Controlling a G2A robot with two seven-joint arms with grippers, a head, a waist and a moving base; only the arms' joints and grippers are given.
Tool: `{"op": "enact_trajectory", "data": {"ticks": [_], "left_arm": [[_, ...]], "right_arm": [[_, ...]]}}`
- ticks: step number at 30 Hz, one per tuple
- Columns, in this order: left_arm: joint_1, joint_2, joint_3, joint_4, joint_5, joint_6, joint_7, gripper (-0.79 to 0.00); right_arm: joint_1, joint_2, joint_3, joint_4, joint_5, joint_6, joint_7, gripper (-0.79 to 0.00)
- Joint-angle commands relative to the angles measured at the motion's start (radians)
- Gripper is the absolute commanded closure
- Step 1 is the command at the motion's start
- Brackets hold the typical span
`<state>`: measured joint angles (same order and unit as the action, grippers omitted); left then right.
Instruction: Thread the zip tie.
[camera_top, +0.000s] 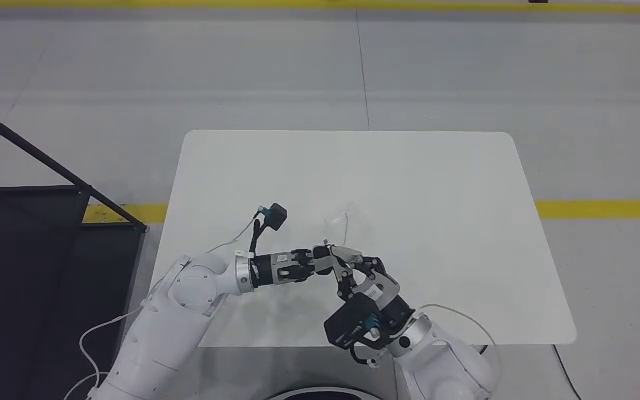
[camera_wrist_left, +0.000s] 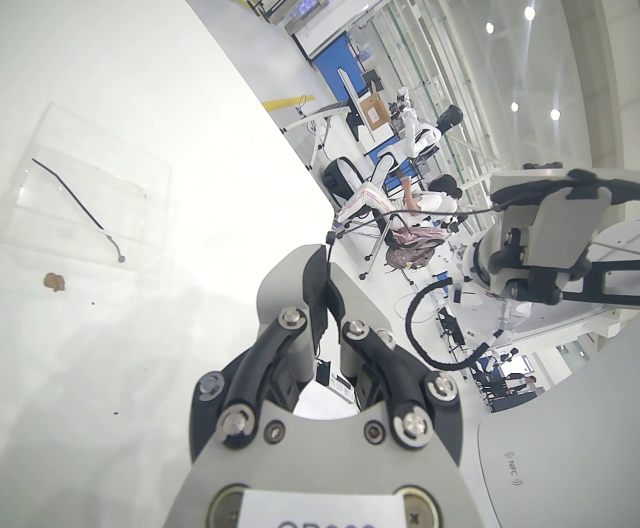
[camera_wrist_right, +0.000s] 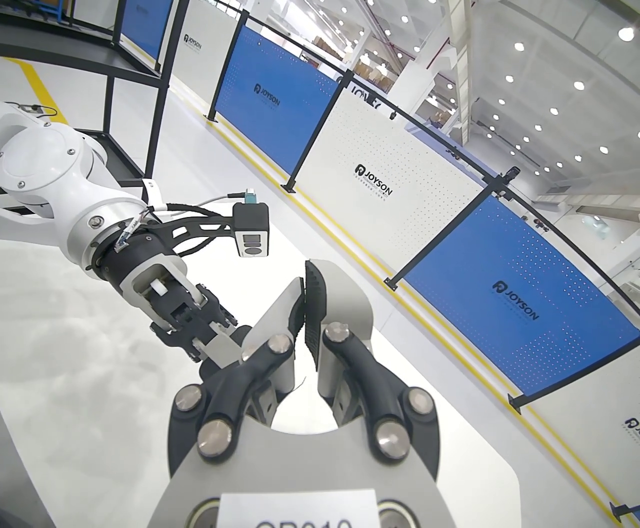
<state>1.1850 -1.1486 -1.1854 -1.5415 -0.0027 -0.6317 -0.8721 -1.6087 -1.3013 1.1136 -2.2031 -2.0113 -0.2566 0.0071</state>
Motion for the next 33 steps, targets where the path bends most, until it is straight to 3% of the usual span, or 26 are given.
{"op": "enact_trajectory", "data": {"ticks": [1,33], "left_arm": [[0.000,0.000,0.000,0.000,0.000,0.000,0.000,0.000],[0.013,0.008,0.010,-0.025,0.020,0.021,0.033,0.000]], "right_arm": [[0.001,0.001,-0.001,0.001,0.000,0.001,0.000,0.000],[0.008,0.020,-0.016,0.001,-0.052,-0.050,-0.005,0.000]]}}
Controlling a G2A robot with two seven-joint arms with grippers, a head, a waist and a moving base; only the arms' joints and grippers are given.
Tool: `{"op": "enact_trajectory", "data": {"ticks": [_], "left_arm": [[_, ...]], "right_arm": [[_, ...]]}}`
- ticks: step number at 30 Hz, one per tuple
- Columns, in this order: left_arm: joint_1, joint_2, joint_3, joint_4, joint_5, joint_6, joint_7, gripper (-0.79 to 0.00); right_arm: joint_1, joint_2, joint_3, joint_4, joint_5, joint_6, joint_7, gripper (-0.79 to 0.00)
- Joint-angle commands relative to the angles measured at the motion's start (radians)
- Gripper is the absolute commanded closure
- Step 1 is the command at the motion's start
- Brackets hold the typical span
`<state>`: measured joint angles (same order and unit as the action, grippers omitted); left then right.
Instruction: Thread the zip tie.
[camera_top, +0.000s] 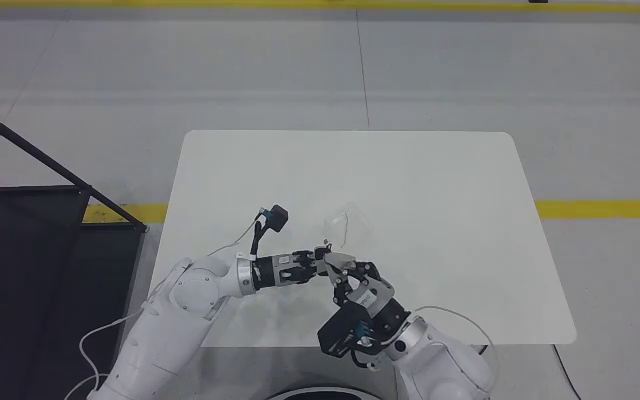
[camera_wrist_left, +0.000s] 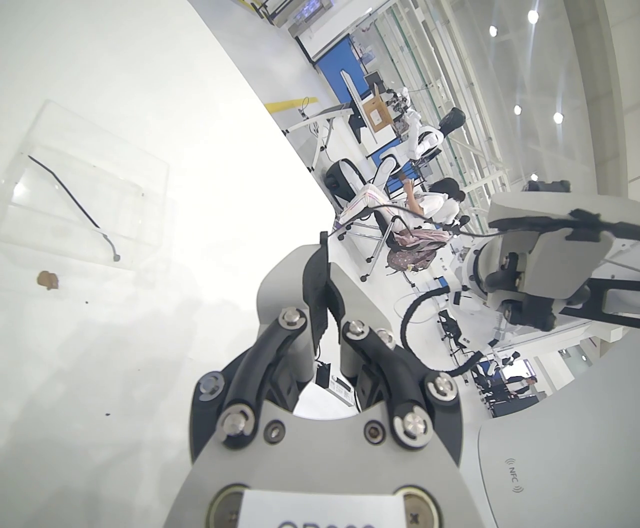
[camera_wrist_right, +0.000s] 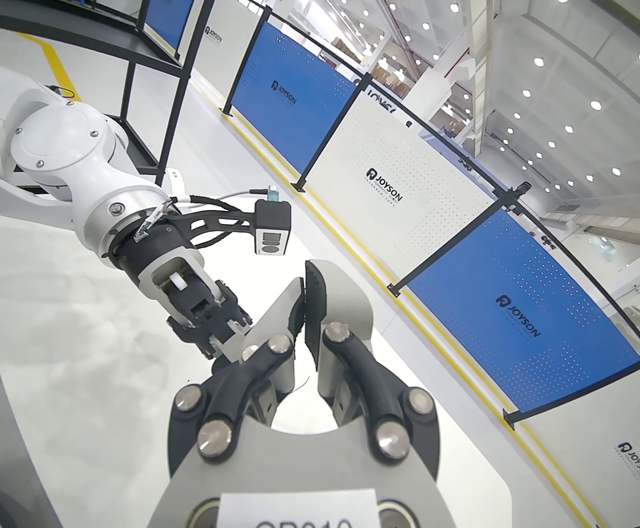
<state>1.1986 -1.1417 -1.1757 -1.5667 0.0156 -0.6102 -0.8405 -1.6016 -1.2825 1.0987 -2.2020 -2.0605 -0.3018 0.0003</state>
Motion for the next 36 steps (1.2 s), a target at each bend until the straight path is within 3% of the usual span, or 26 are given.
{"op": "enact_trajectory", "data": {"ticks": [1,20,36], "left_arm": [[0.000,0.001,0.000,0.000,0.001,-0.001,0.002,0.000],[-0.006,0.011,0.010,-0.001,-0.002,0.004,0.010,0.000],[-0.011,0.021,0.023,-0.007,0.009,-0.012,-0.013,0.000]], "right_arm": [[0.001,0.002,-0.001,-0.001,-0.004,-0.011,0.003,0.000],[-0.006,0.023,0.014,-0.009,-0.037,-0.105,-0.038,0.000],[-0.001,0.030,0.022,-0.017,-0.039,-0.068,0.001,0.000]]}}
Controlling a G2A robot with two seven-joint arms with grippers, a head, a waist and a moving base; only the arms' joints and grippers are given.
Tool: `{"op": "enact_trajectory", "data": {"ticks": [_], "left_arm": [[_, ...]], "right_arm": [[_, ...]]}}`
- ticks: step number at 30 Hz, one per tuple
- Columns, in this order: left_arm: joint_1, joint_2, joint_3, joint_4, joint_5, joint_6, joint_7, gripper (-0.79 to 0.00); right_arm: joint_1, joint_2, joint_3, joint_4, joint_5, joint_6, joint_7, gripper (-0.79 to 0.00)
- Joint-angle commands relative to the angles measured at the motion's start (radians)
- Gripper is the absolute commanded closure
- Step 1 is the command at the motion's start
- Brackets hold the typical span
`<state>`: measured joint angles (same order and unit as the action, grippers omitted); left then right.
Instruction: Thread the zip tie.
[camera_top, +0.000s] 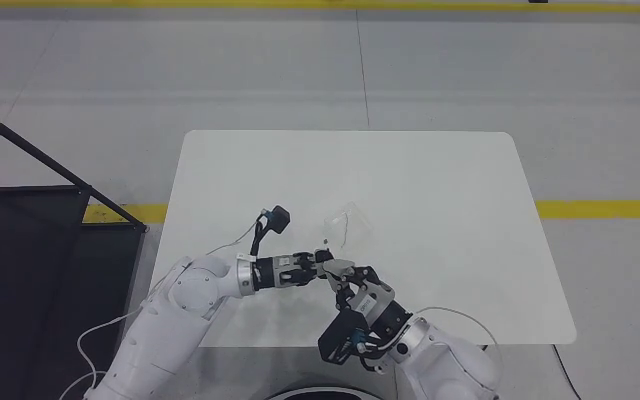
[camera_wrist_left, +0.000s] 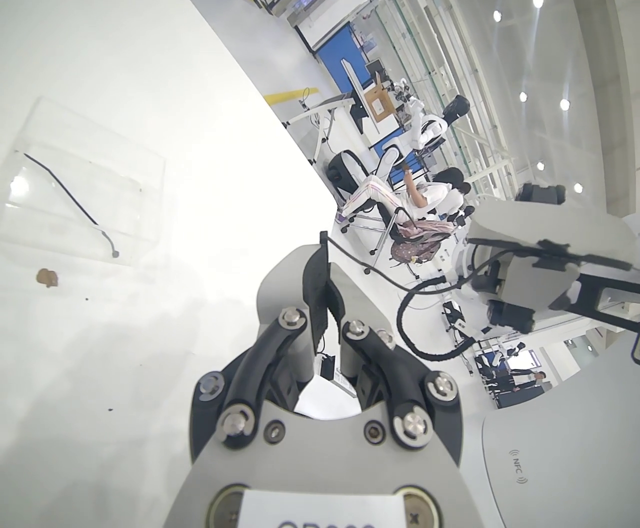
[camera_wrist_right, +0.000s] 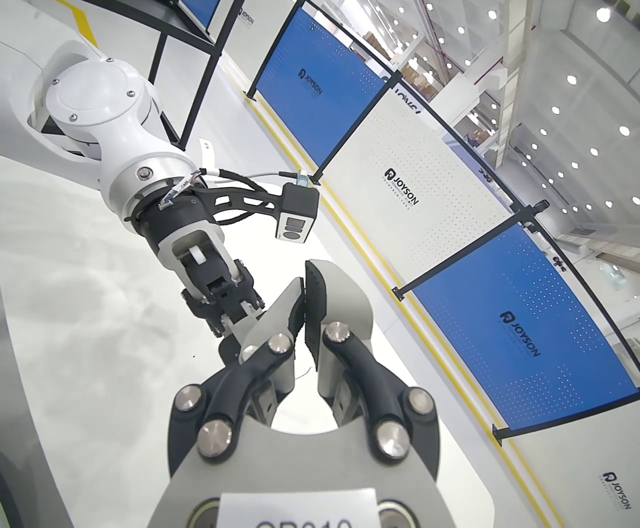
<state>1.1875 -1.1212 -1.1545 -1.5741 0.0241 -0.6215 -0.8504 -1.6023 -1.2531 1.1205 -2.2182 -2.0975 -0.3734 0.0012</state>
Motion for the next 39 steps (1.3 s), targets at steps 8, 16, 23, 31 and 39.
{"op": "enact_trajectory", "data": {"ticks": [8,16,23,31,39], "left_arm": [[-0.011,0.005,0.018,0.002,0.004,0.000,-0.037,0.000],[-0.025,0.010,0.036,0.007,-0.007,0.005,-0.078,0.000],[-0.036,0.013,0.047,0.014,-0.028,-0.001,-0.096,0.000],[-0.044,0.020,0.052,0.016,-0.057,-0.005,-0.137,0.000],[-0.052,0.028,0.060,0.016,-0.079,0.003,-0.186,0.000]], "right_arm": [[-0.005,0.003,-0.006,-0.008,-0.037,0.048,0.006,0.000],[-0.003,0.006,-0.016,-0.011,-0.069,0.055,0.027,0.000],[-0.003,0.010,-0.014,-0.015,-0.085,0.039,0.036,0.000],[-0.019,0.012,-0.009,-0.023,-0.107,0.092,0.040,0.000],[-0.023,0.016,-0.009,-0.034,-0.145,0.092,0.043,0.000]]}}
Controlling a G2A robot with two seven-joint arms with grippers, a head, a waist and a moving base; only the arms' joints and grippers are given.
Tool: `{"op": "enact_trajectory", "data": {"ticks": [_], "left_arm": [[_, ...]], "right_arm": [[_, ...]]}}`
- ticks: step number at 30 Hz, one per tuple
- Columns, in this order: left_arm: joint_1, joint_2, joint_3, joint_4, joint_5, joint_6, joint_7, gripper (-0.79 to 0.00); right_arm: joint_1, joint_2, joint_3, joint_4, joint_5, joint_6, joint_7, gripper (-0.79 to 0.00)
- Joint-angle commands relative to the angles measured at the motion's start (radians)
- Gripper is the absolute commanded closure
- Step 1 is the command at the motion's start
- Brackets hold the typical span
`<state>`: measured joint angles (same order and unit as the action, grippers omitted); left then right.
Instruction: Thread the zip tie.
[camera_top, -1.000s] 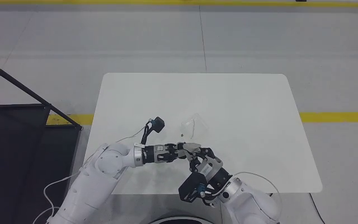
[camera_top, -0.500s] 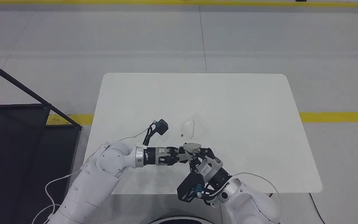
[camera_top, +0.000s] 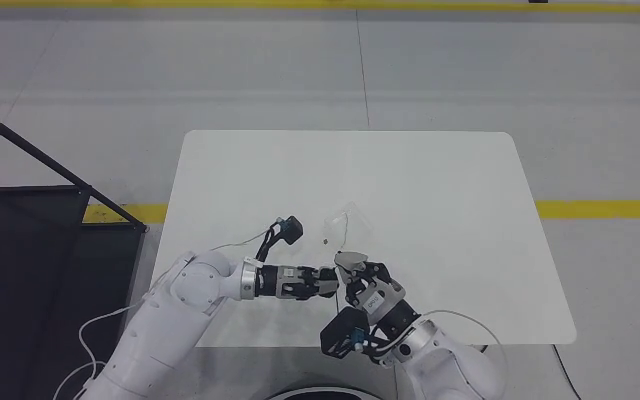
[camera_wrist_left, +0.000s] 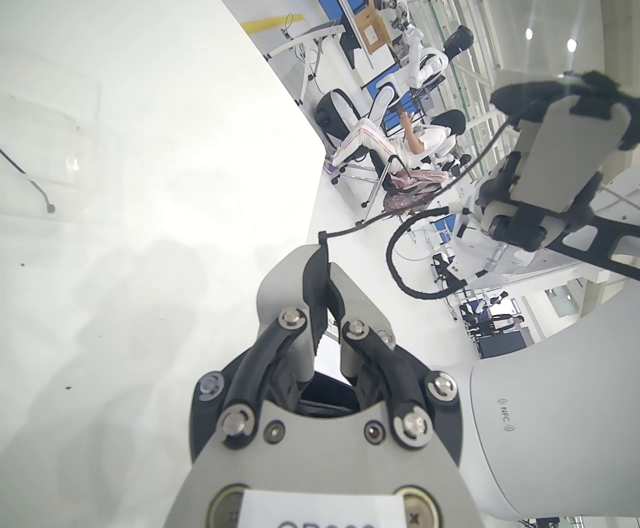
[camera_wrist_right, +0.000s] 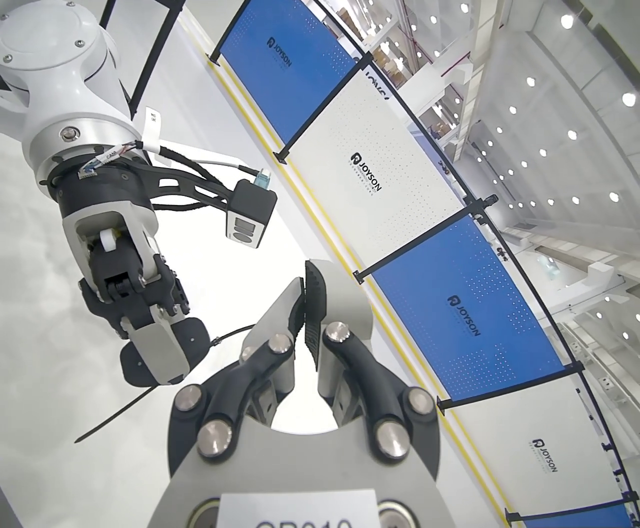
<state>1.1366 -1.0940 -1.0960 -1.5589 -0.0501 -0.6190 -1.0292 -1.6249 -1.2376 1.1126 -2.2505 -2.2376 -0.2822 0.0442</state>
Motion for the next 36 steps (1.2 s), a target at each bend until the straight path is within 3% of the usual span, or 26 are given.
{"op": "enact_trajectory", "data": {"ticks": [1,12,36], "left_arm": [[-0.003,0.002,0.002,0.001,-0.008,0.001,-0.011,0.000],[-0.013,0.009,0.011,0.006,-0.027,0.001,-0.025,0.000],[-0.008,0.021,-0.004,-0.012,-0.030,0.010,0.053,0.000]], "right_arm": [[-0.001,0.001,-0.002,-0.003,-0.010,0.002,0.000,0.000],[0.007,0.004,-0.020,0.001,-0.042,-0.031,0.007,0.000],[-0.028,0.034,0.027,-0.004,-0.032,-0.153,-0.145,0.000]]}}
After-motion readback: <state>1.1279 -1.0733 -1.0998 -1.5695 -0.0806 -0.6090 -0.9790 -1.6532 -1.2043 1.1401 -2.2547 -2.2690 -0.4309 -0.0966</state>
